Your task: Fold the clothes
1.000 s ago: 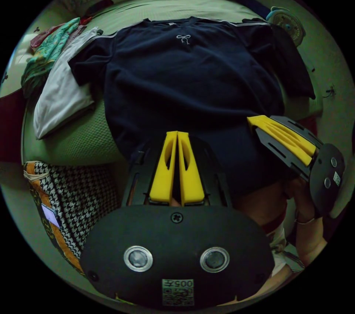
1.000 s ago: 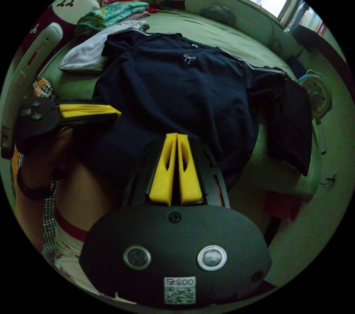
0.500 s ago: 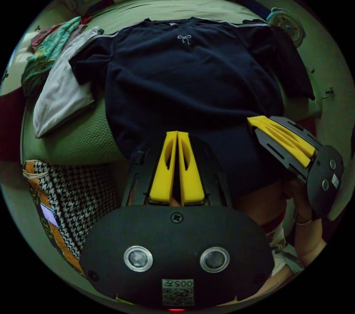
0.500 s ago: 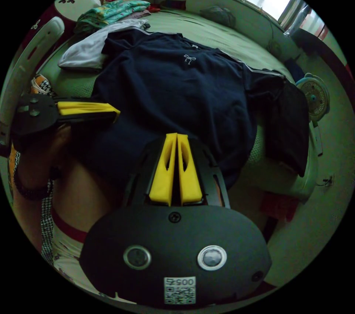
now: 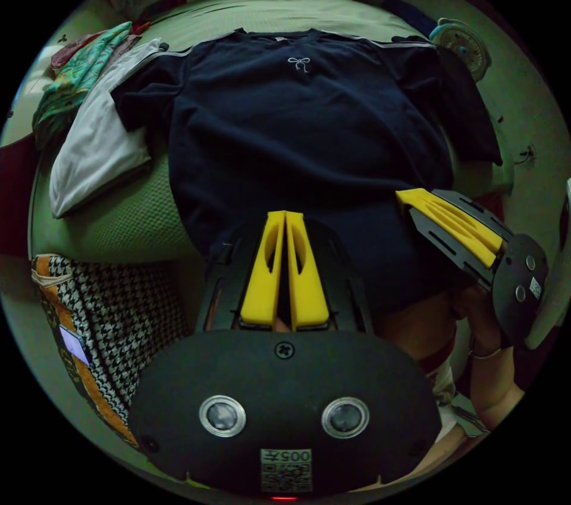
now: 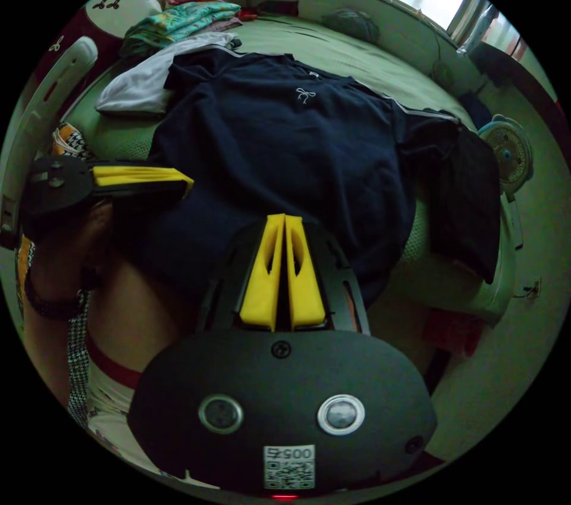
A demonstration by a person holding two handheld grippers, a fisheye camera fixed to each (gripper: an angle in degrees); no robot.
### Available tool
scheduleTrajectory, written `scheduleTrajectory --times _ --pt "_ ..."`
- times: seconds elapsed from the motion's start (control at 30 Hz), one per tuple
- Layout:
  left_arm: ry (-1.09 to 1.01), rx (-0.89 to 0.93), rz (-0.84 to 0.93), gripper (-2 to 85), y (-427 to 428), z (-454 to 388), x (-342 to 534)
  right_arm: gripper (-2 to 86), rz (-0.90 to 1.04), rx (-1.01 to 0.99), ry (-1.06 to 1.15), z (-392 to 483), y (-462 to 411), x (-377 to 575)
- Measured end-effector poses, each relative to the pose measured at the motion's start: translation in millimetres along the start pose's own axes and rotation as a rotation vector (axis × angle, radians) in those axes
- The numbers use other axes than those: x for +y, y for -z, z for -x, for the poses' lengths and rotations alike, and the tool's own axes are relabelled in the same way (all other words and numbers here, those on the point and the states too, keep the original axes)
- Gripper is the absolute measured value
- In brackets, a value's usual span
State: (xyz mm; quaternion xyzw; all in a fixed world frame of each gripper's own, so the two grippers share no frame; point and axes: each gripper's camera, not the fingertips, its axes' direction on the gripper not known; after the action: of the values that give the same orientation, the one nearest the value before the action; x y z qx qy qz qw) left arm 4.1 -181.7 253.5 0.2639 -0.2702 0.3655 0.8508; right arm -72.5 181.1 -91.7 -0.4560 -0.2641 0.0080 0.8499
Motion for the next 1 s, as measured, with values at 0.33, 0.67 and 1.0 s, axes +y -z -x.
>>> scheduleTrajectory --times 0.33,0.67,1.0 --pt "-0.002 -0.008 -0.003 -0.7 4 20 6 -1.0 0.056 -0.095 -0.022 -14 -2 -26" --pt "0.008 -0.005 -0.002 -0.7 10 52 16 -1.0 0.116 -0.036 0.082 -2 1 -54" --pt "0.051 0.041 -0.006 -0.7 19 95 31 -0.9 0.070 -0.090 0.041 -8 8 -75"
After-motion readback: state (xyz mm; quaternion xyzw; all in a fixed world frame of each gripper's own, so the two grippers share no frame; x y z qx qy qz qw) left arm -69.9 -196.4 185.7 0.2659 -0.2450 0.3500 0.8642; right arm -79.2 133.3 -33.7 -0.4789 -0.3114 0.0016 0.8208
